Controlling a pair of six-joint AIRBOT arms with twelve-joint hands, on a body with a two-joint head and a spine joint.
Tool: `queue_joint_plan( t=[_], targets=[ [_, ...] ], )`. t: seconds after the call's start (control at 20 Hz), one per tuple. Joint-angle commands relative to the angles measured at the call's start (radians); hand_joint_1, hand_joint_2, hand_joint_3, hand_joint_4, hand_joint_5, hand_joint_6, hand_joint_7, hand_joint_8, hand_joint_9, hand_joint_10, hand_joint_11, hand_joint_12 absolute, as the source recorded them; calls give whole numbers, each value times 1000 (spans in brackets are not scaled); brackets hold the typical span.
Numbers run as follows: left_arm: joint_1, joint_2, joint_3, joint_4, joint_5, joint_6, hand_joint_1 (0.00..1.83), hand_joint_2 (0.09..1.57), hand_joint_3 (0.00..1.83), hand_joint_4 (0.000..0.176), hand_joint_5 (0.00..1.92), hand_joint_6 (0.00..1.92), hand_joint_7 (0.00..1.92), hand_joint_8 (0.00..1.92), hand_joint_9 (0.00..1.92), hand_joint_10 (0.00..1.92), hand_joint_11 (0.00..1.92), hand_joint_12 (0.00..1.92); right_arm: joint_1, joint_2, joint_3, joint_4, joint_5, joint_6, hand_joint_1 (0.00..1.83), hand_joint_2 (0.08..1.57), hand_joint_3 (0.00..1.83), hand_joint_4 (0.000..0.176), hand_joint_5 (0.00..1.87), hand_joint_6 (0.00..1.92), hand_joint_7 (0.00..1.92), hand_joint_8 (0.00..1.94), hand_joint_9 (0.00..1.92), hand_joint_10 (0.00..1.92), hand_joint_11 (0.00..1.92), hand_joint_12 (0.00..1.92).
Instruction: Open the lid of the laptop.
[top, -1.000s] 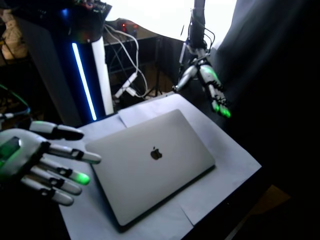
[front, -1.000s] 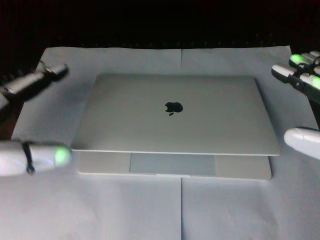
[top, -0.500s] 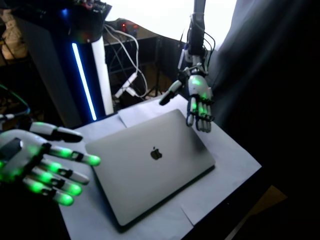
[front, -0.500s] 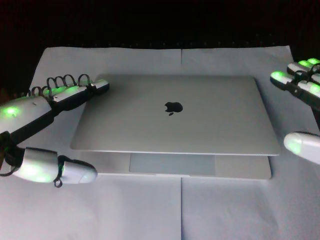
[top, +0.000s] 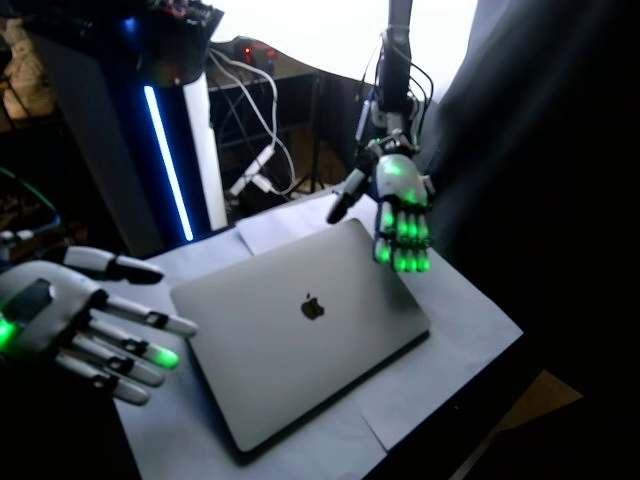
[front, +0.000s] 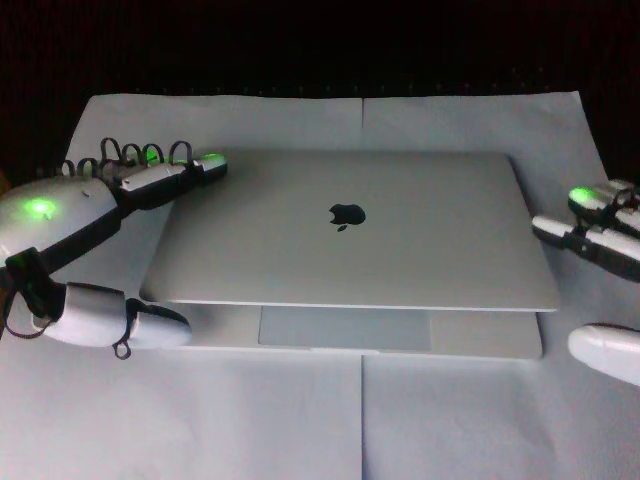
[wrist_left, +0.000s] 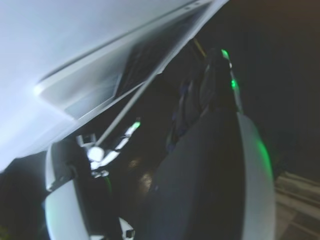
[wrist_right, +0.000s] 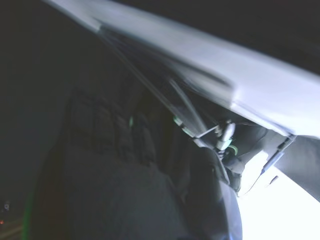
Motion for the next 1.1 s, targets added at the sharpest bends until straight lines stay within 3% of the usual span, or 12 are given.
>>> queue_joint_plan(
  t=[0.0,0.1,0.15,0.25,0.3,0.35,0.5,0.55,0.6,0.9,1.0,1.05],
  targets=[
    [-13,-9,6,-6,-106,7,927,887,5,152,94,4,217,13,190,13,9,5,4,1,-2,3,132,6,8,1237,4,152,125,10,0,0,0,0,0,0],
    [-19,-17,14,-17,-94,31,897,908,3,131,116,7,285,10,230,8,7,3,4,1,-2,3,132,6,0,1235,2,152,135,10,20,8,0,0,0,0],
    [-28,-21,15,-24,-87,51,864,928,9,105,142,14,279,6,241,10,27,12,4,1,-3,3,132,6,4,1240,4,157,135,9,19,5,0,0,0,0],
    [-42,-28,19,-36,-76,79,905,938,7,115,148,8,265,2,214,1,0,0,4,1,-7,2,132,6,23,1250,4,161,152,10,22,4,0,0,0,0],
    [-44,-33,24,-42,-76,80,903,943,7,119,159,10,268,3,212,0,8,4,4,1,-11,-2,132,6,29,1243,1,175,158,10,22,3,0,0,0,0],
    [-45,-36,26,-46,-77,80,894,943,5,104,170,10,300,12,251,13,25,12,4,1,-13,-7,132,6,21,1243,0,170,174,13,38,8,0,0,0,0],
    [-48,-37,29,-50,-81,80,890,945,2,94,172,4,260,0,216,0,53,27,1,1,-25,-25,132,6,0,1268,9,150,191,12,64,11,0,0,0,0],
    [-49,-37,29,-51,-83,80,890,945,2,101,174,4,257,0,210,0,53,28,-2,1,-28,-28,132,6,0,1272,4,149,211,7,90,6,0,0,0,0],
    [-49,-38,29,-54,-87,80,869,960,6,119,180,5,232,0,185,0,49,30,-8,1,-34,-30,132,6,32,1272,0,126,299,7,163,5,62,7,0,0],
    [-50,-39,27,-62,-98,80,842,964,0,130,210,6,243,5,178,5,42,46,-34,12,-37,-1,132,6,77,1274,4,80,372,9,181,2,51,0,0,0],
    [-50,-39,26,-63,-98,80,823,968,1,113,210,0,233,0,173,0,1,187,-38,17,-37,6,132,6,58,1277,2,95,354,1,160,1,32,0,0,0],
    [-50,-39,27,-63,-98,80,827,966,0,119,211,0,226,0,163,0,0,167,-40,18,-36,11,132,6,58,1271,0,109,355,1,162,1,36,2,0,0]
  ],
)
